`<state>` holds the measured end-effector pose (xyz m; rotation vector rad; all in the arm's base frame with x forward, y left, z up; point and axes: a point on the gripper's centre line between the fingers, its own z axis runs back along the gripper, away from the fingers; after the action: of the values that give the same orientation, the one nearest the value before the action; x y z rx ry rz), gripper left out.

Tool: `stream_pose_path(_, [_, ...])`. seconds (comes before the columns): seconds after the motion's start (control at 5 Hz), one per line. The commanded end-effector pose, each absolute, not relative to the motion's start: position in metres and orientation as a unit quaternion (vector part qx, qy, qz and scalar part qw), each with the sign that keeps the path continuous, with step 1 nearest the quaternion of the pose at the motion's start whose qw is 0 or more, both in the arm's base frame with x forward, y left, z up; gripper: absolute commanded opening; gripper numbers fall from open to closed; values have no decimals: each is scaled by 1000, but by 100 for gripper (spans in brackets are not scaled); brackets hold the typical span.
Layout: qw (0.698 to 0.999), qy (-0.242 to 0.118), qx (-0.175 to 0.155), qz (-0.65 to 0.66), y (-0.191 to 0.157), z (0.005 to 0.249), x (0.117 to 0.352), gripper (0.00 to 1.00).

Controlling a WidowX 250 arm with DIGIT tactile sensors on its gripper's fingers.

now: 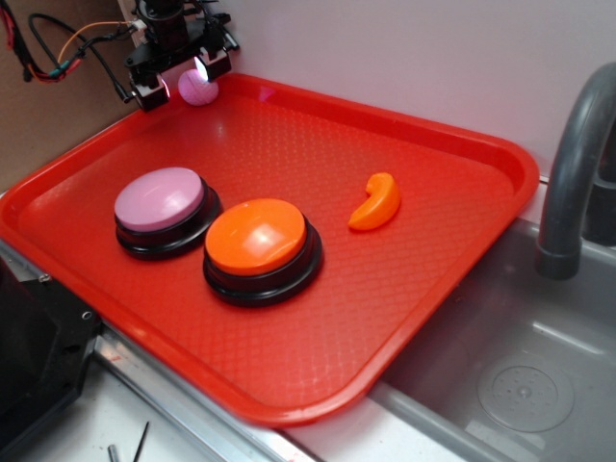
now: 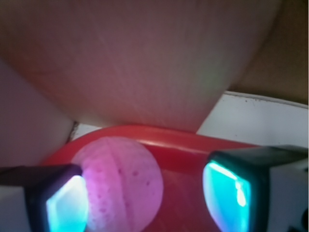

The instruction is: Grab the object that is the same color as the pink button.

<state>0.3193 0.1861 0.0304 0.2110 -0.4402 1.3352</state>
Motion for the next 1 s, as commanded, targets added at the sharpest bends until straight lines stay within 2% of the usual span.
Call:
stream_pose_path(0.0, [748,-251,91,608,198,50,334,0])
stream_pose_path(0.2, [747,-255,88,607,196,55,331,0])
stream_pose_path(0.4, [763,-245,66,595,190,69,324,0])
stream_pose_path(0.6, [806,-207,12,554,182,100,311,0])
stream_pose_path(0.8, [829,-168,9,533,167,133,295,0])
